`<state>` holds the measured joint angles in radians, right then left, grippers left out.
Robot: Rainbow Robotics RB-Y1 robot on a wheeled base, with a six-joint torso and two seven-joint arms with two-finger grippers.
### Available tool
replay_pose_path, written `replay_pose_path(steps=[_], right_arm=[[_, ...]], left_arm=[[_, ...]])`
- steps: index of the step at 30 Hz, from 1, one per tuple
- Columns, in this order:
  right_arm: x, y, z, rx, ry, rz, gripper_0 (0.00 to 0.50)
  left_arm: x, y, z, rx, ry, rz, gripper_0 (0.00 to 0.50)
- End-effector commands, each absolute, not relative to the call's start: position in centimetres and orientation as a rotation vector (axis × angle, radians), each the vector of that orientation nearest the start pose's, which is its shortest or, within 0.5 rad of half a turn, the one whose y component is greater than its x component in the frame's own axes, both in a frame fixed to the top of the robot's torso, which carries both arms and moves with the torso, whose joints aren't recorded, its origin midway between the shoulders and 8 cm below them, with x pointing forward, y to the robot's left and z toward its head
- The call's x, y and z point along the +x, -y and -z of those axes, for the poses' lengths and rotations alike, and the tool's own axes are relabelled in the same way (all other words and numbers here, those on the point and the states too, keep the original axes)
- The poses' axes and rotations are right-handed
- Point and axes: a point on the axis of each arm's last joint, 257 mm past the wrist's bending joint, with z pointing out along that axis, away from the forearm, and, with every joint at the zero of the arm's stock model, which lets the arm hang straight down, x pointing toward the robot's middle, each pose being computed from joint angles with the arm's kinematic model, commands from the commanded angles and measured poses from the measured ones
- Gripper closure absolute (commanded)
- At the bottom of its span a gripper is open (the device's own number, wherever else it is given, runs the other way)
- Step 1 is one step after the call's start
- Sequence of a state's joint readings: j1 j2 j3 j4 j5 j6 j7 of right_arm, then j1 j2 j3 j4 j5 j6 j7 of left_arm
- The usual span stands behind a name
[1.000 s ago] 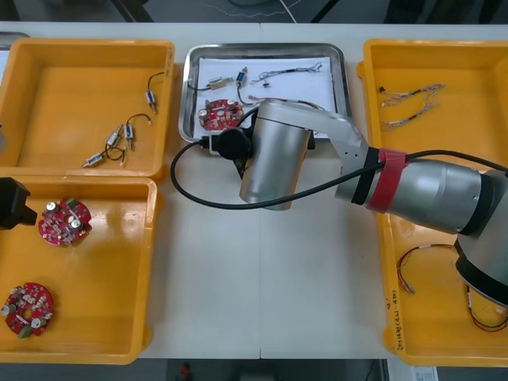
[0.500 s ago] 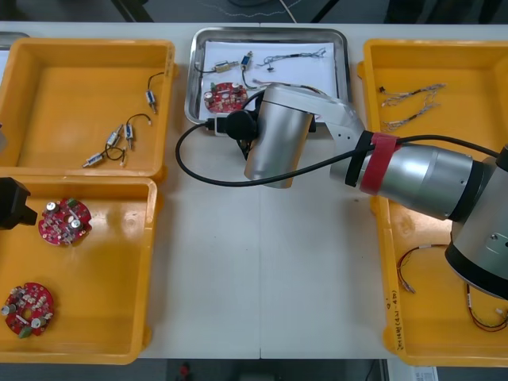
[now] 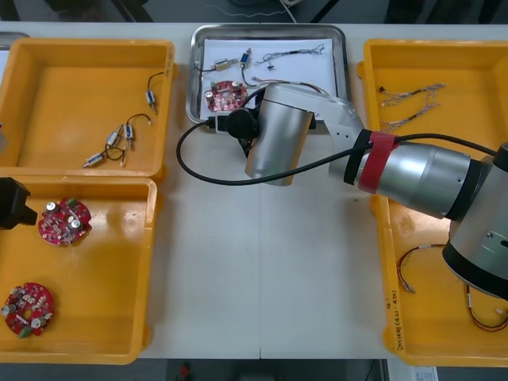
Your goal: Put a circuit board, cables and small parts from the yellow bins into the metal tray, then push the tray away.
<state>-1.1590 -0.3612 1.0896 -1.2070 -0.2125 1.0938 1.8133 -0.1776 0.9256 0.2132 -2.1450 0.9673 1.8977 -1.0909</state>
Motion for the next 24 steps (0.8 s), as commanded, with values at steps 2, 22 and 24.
replay_pose_path(steps=[2,22,24], right_arm=[[62.8,-1.1,14.4,-1.563,-1.591,0.794,0.000],[51.5,2.9,13.2,-1.463,-1.868,0.655,0.000],[50.4,4.2,13.1,-1.448,-1.904,0.648,0.000]], left_arm=[[36.3,-39.0,15.5,0.014,-2.744,-0.115,0.000],[36.3,-39.0,15.5,0.014,-2.744,-0.115,0.000],[36.3,-39.0,15.5,0.014,-2.744,-0.115,0.000]])
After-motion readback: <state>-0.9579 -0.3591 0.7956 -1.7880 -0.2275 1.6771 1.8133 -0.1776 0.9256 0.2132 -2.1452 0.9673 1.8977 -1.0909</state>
